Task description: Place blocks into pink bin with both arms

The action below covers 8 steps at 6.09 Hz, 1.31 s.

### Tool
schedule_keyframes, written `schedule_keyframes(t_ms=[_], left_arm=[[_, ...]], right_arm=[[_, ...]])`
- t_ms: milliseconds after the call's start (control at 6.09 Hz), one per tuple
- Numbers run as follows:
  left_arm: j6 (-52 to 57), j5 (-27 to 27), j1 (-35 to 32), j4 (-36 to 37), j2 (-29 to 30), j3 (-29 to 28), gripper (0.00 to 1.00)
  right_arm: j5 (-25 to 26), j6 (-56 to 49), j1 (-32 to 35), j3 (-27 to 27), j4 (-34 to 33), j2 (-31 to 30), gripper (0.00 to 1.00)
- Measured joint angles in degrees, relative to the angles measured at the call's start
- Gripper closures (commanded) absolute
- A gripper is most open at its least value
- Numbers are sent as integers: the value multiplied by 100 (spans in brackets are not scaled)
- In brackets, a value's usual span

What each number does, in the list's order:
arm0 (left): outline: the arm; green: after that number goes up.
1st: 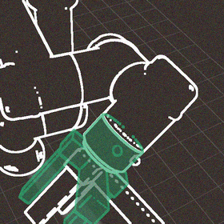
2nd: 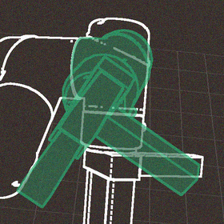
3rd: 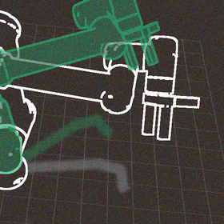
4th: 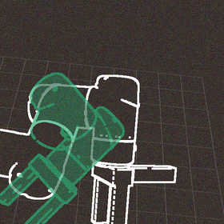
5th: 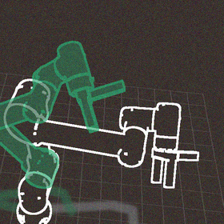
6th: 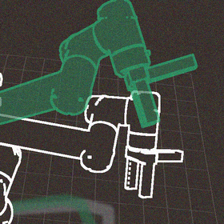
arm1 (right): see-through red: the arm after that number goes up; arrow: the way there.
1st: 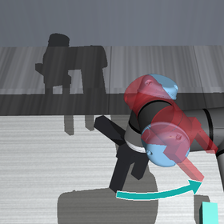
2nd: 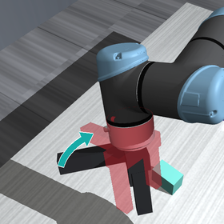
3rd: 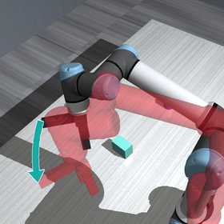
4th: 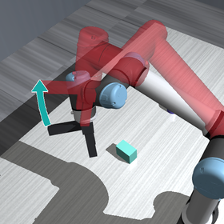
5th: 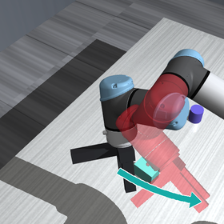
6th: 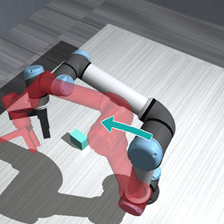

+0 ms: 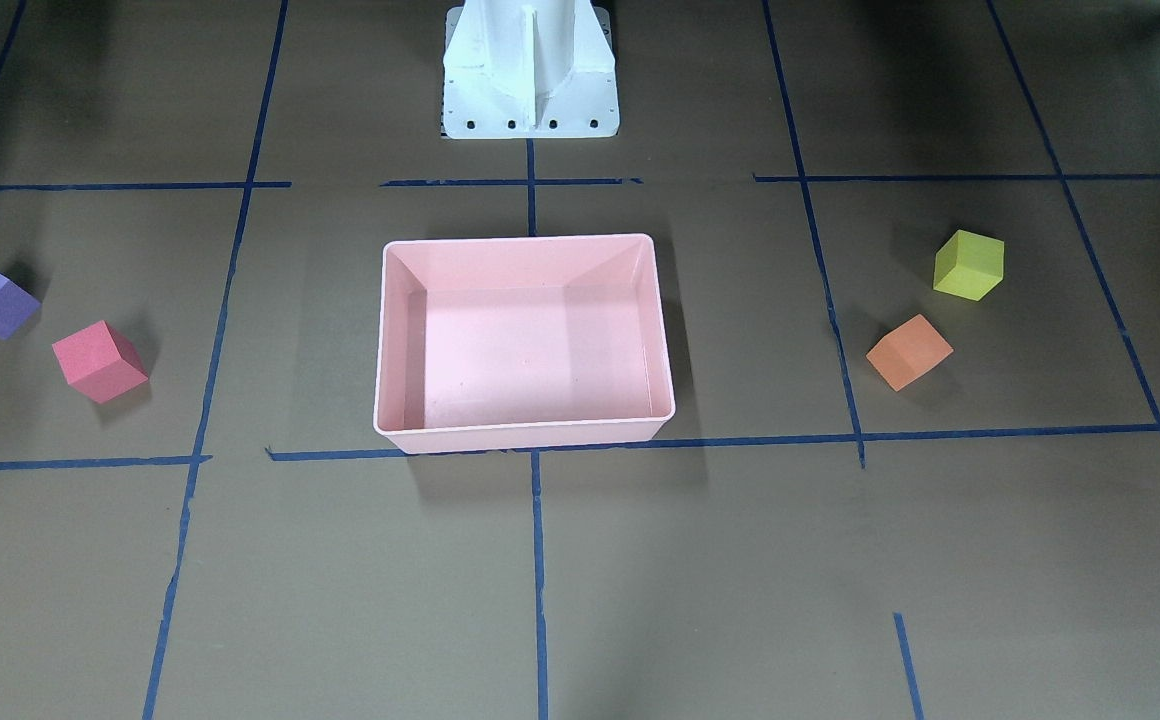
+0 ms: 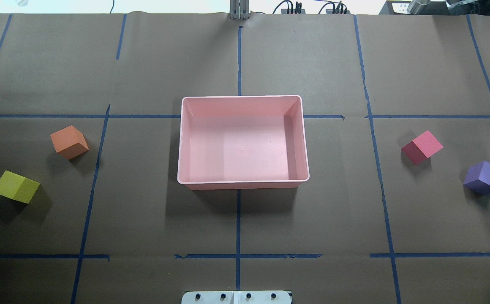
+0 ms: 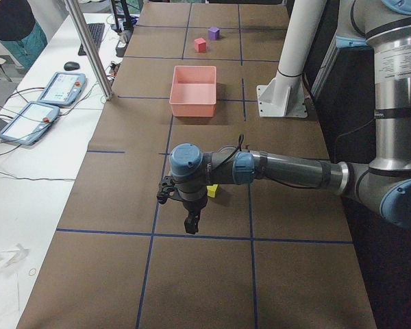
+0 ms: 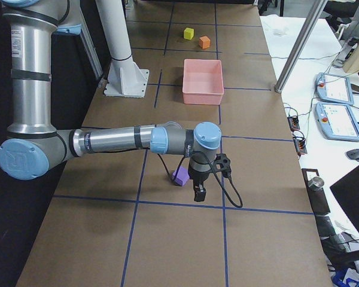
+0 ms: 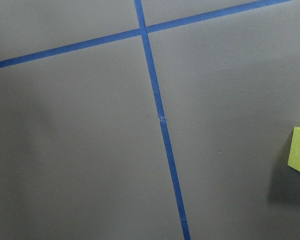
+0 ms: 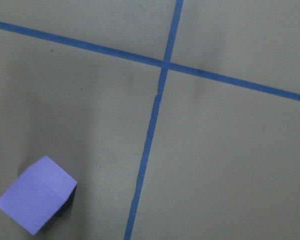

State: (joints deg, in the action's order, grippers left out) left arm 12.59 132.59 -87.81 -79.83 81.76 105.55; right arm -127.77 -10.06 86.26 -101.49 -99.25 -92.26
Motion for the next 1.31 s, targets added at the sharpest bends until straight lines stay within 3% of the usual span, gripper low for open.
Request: schedule_keyframes(t_ms=[329, 657, 986, 1314], left_arm=[[-2, 6, 5, -6, 5, 1, 0], [-12, 28, 7, -6, 6, 1, 0], [-19, 45, 9, -13, 13, 1, 0], [-20, 48, 9, -13, 15, 1, 0]], right_arm=[[-420, 10, -132, 54, 389, 300, 0], [-597, 375, -857, 39, 1324, 375, 0], [-476, 1637, -1733, 81, 2283, 460, 0], [-236, 2274, -2304, 101, 2624, 487, 0]])
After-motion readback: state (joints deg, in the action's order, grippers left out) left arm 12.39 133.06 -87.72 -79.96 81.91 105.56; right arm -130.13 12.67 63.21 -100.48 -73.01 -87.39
